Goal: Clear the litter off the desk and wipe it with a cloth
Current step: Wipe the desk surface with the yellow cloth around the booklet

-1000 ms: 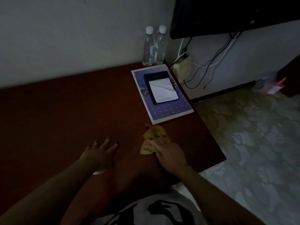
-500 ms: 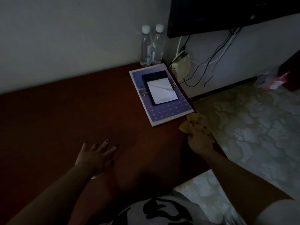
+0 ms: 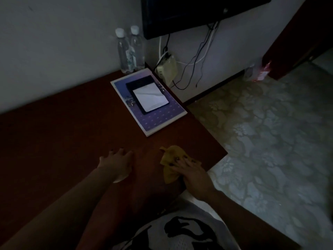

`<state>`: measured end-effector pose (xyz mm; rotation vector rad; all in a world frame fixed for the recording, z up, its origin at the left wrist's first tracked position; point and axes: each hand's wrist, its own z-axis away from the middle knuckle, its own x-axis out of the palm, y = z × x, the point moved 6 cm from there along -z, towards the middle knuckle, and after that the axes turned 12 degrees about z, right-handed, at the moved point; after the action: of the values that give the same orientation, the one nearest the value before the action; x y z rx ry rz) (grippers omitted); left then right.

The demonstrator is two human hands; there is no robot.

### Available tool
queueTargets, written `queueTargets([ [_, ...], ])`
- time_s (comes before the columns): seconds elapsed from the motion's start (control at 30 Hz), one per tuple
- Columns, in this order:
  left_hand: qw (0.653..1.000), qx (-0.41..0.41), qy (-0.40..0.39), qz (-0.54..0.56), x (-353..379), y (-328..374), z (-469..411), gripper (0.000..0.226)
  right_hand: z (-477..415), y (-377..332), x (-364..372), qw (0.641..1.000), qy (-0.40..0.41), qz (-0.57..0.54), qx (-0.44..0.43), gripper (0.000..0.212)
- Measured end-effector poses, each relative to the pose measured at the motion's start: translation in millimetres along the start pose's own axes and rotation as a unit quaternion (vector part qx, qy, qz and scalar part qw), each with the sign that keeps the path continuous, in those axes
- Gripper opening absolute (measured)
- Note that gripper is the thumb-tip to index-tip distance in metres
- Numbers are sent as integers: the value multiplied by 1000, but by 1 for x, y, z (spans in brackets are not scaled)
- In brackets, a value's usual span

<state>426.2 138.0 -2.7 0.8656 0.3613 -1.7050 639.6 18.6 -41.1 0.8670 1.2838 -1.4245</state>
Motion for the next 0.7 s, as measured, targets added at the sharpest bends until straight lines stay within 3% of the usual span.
queueTargets([
  [0.1,999,-6,-37,24,23,-15,-2,68,20,48,-16,997,27,16,71,57],
  [0.23,999,8,-17,45,36,-40,0,69,30,100,-35,985,40,-10,165,56],
  [0.4,998,0,3,59,40,-45,9,73,5,88,-32,969,53,13,243,54],
  [0.5,996,7,5,87,39,-37,9,73,3,46,-26,984,45,16,169,52],
  [0.6,994,4,4,106,31,-32,7,66,6,-11,-18,999,17,-5,32,48],
  [0.7,994,11,18,105,20,-26,2,57,8,-67,-2,992,-25,-10,-123,40],
])
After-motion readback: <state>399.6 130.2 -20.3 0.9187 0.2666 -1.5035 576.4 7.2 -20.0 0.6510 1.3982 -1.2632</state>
